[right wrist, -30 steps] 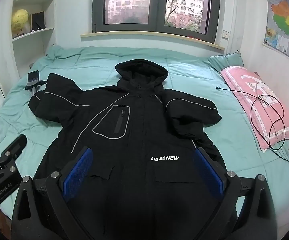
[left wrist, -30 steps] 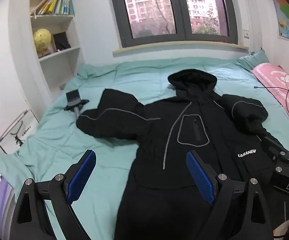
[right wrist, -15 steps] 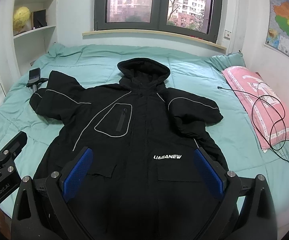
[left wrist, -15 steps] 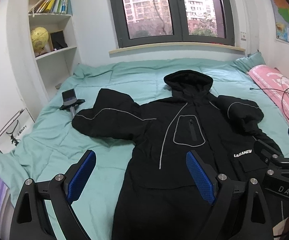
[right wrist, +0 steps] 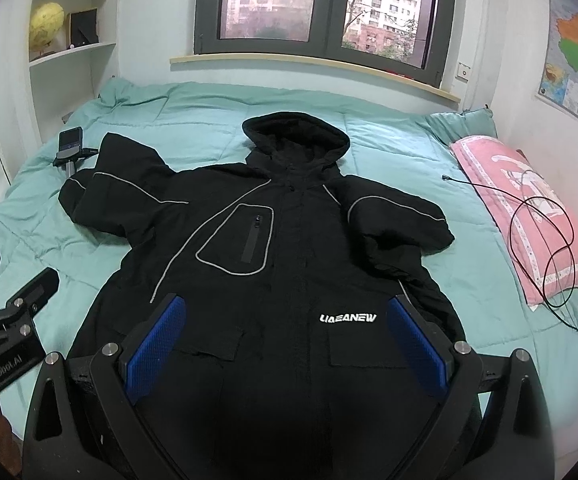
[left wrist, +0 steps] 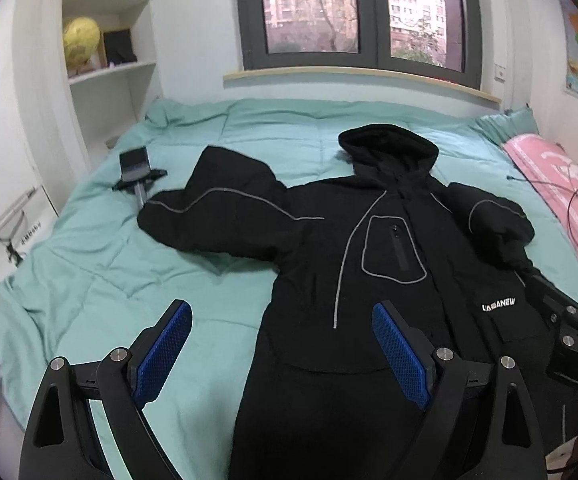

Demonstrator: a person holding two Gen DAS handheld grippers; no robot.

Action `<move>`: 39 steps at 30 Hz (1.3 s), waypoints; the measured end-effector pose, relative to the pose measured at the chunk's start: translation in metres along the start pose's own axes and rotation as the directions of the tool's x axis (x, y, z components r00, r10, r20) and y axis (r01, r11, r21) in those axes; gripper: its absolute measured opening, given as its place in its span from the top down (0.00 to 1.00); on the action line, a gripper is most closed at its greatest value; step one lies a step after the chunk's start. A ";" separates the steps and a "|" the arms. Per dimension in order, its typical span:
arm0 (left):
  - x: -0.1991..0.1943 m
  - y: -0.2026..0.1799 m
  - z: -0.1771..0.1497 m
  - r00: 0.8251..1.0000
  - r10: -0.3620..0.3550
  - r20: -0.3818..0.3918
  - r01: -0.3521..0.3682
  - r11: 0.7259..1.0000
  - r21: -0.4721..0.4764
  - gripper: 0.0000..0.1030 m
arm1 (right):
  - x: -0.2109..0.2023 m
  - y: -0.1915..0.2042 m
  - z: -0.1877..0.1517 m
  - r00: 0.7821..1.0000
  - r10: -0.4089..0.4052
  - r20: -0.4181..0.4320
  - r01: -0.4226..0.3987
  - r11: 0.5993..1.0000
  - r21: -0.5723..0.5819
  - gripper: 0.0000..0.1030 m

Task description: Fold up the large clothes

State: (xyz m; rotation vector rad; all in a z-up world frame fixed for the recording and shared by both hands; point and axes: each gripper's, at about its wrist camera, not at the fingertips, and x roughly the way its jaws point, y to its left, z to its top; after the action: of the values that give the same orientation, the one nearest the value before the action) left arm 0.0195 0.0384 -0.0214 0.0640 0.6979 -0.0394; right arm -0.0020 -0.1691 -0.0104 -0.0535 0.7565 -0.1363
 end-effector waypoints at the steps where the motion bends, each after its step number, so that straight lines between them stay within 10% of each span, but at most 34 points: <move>1: 0.006 0.009 0.001 1.000 -0.025 -0.016 0.025 0.999 -0.023 0.11 | 0.002 0.002 0.001 1.000 0.003 -0.002 -0.003 1.000 -0.001 0.02; 14: 0.049 0.101 0.018 0.999 0.034 0.013 -0.032 0.993 -0.111 0.11 | 0.038 0.058 0.035 0.999 0.045 0.011 -0.044 0.997 -0.061 0.02; 21: 0.106 0.205 0.063 1.000 -0.021 0.003 0.022 0.982 -0.185 0.10 | 0.076 0.072 0.075 0.972 0.212 0.099 -0.211 0.977 -0.022 0.02; 26: 0.179 0.276 0.075 0.991 -0.129 -0.027 0.115 0.947 -0.301 0.10 | 0.148 0.079 0.085 0.948 0.297 0.118 -0.297 0.955 -0.017 0.04; 30: 0.258 0.311 0.075 0.976 -0.207 -0.074 0.157 0.892 -0.424 0.10 | 0.226 0.089 0.061 0.968 0.241 0.064 -0.240 0.971 -0.025 0.10; 39: 0.378 0.318 0.075 0.932 -0.352 -0.085 0.240 0.775 -0.585 0.14 | 0.287 0.106 0.025 0.966 0.249 -0.074 -0.252 0.967 -0.034 0.10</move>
State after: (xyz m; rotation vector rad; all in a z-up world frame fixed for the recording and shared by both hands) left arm 0.3755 0.3447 -0.1923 -0.6325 0.8839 -0.1306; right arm 0.2324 -0.1049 -0.1977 0.0069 0.8286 0.1202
